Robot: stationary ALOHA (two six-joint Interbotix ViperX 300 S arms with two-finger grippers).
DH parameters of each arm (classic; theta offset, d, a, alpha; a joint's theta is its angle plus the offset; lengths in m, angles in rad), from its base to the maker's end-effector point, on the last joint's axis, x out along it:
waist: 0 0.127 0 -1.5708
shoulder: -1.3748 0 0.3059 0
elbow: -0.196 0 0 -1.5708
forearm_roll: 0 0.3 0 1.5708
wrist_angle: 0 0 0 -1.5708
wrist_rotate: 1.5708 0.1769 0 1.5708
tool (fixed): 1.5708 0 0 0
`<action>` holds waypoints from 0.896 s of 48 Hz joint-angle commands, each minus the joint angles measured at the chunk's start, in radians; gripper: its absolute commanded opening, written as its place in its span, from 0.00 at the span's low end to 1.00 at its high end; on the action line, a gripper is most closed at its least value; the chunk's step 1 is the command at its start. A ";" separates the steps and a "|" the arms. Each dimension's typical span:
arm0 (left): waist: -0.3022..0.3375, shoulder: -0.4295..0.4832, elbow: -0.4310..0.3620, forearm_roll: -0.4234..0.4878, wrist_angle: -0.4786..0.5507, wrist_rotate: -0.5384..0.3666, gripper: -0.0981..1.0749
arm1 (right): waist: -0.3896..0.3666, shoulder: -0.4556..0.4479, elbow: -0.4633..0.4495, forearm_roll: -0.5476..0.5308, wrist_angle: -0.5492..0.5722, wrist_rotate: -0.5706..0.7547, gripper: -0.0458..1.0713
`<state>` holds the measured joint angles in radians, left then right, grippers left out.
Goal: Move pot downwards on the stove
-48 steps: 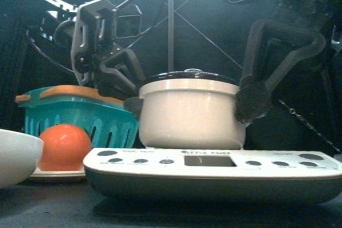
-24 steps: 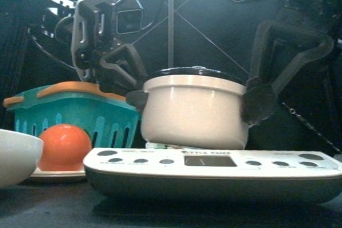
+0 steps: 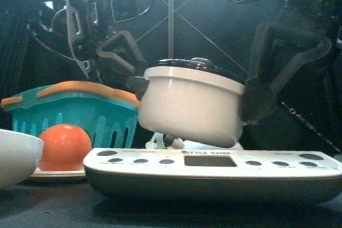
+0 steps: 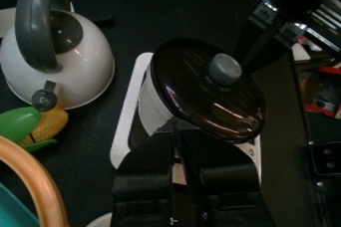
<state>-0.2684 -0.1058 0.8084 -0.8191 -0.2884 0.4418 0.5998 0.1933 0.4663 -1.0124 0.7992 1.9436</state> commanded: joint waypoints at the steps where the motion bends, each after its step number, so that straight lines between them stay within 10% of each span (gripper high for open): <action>1: -0.006 -0.020 -0.006 0.017 -0.008 0.000 0.47 | -0.006 -0.051 -0.011 -0.006 0.005 0.002 0.28; 26: -0.011 -0.028 0.018 0.005 0.014 -0.005 0.47 | -0.005 -0.051 -0.011 -0.006 0.009 0.002 0.28; 43: -0.038 -0.063 0.074 -0.178 0.103 -0.005 0.47 | -0.006 -0.127 0.046 -0.011 0.144 -0.009 0.28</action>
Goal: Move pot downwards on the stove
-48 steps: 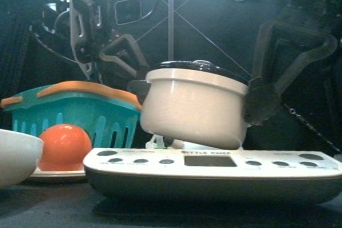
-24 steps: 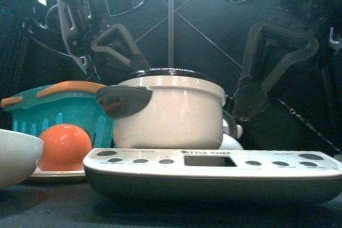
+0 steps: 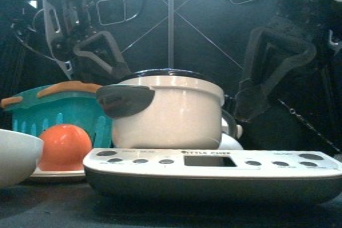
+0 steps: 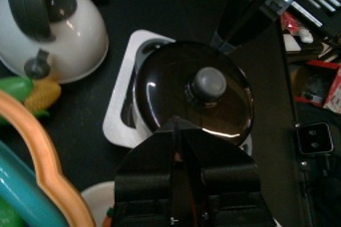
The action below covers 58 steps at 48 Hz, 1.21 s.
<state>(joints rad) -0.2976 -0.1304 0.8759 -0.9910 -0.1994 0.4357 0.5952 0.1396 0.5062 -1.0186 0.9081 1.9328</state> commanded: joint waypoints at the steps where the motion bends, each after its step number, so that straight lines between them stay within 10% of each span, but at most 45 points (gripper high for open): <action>1: -0.011 -0.046 0.011 -0.008 0.015 0.002 0.47 | -0.002 -0.086 0.012 -0.008 0.043 0.002 0.28; 58: 0.091 0.092 -0.080 0.061 0.000 0.005 0.47 | -0.091 -0.066 0.048 0.002 -0.117 0.002 0.28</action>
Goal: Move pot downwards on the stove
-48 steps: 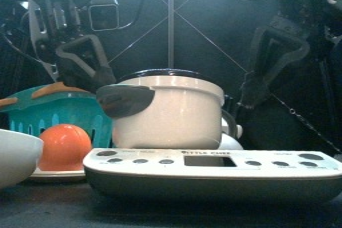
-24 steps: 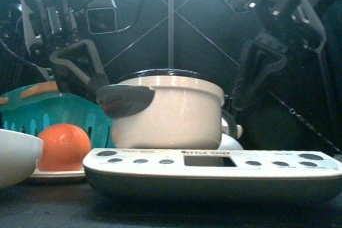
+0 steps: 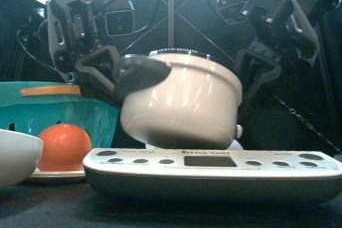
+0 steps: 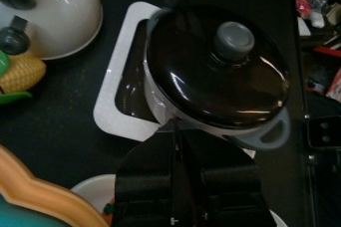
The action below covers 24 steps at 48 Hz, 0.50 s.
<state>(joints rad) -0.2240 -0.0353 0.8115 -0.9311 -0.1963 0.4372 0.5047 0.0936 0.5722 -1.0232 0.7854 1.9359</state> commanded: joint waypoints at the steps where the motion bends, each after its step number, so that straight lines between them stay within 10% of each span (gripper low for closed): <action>1: 0.018 -0.005 -0.017 0.003 -0.003 0.003 0.47 | 0.002 -0.021 -0.018 0.008 0.012 -0.002 0.28; 24: 0.046 -0.008 -0.025 0.014 -0.008 0.005 0.47 | 0.043 -0.078 -0.014 0.014 0.121 -0.009 0.28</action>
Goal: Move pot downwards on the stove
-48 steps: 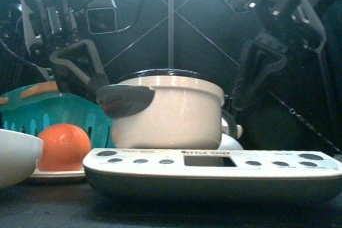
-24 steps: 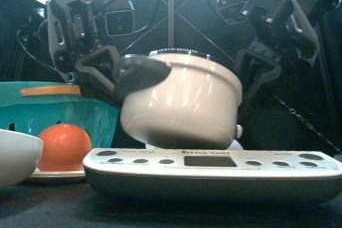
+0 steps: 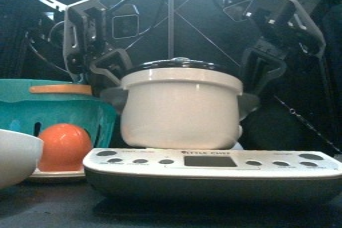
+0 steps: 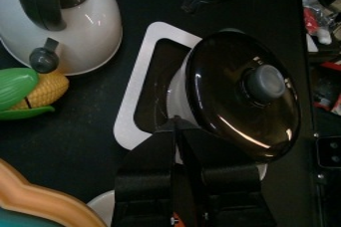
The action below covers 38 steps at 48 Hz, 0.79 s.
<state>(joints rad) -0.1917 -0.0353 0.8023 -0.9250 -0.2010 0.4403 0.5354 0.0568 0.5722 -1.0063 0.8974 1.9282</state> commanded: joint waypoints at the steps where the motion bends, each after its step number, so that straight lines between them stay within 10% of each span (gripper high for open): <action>1: 0.015 -0.008 -0.015 0.011 -0.003 0.002 0.47 | 0.014 -0.043 -0.014 -0.003 0.011 -0.002 0.28; 38: 0.012 -0.167 0.005 0.201 -0.023 0.002 0.47 | 0.101 -0.092 -0.003 -0.034 0.072 -0.038 0.28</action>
<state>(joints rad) -0.1749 -0.1657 0.8069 -0.7424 -0.2209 0.4403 0.6136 0.0015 0.5783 -1.0186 0.9649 1.8914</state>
